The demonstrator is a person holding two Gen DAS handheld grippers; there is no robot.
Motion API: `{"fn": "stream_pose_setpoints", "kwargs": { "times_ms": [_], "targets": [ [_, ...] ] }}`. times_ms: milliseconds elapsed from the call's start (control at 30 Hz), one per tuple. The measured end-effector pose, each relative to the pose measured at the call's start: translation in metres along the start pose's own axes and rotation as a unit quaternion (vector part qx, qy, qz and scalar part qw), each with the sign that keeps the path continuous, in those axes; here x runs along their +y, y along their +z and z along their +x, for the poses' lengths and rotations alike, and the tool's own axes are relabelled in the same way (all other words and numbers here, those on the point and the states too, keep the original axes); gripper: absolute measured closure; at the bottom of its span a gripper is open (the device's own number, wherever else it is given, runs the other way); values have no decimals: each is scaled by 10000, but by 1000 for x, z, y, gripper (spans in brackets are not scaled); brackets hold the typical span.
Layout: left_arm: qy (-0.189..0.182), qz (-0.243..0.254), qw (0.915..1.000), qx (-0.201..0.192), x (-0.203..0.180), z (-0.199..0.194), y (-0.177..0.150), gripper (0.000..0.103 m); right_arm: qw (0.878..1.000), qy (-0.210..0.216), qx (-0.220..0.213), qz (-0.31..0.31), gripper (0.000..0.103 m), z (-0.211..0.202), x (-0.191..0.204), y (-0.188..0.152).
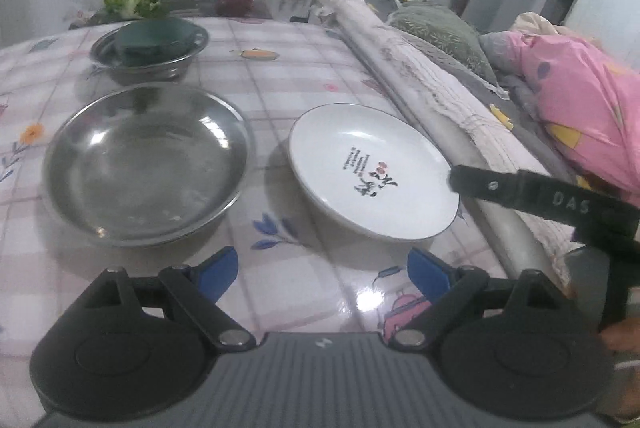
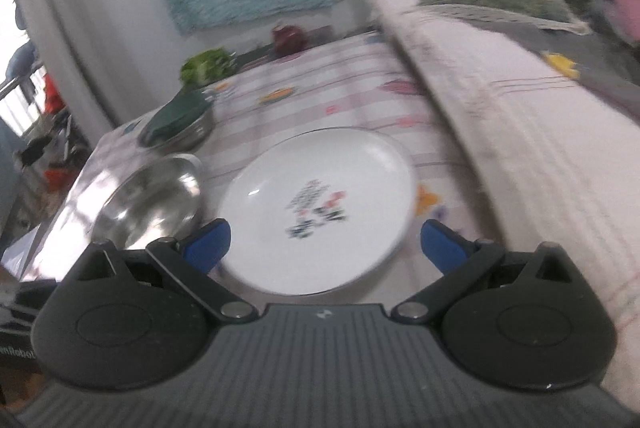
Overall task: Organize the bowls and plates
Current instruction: 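Move both tools toward the white printed plate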
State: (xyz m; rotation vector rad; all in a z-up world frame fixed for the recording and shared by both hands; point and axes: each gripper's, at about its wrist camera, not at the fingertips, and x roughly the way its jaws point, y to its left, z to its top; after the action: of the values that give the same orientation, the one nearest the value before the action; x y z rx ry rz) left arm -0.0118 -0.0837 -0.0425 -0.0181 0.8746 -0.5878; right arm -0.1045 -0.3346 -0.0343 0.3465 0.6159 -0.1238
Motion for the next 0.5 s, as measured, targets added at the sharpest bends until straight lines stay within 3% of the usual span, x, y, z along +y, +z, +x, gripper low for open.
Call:
{"fn": "stream_pose_setpoints", "kwargs": {
  "times_ms": [100, 167, 267, 500],
  "targets": [
    [130, 184, 9996, -160, -9, 15, -1, 15, 9998, -162, -125, 39, 2, 2, -18, 2],
    [140, 188, 9995, -189, -12, 25, 2, 25, 9997, -196, -107, 72, 5, 8, -29, 5],
    [209, 79, 9995, -221, -12, 37, 4, 37, 9997, -185, -17, 147, 17, 20, -41, 10],
    [188, -35, 9992, -340, -12, 52, 11, 40, 9996, -36, 219, 166, 51, 61, -55, 27]
  ]
}}
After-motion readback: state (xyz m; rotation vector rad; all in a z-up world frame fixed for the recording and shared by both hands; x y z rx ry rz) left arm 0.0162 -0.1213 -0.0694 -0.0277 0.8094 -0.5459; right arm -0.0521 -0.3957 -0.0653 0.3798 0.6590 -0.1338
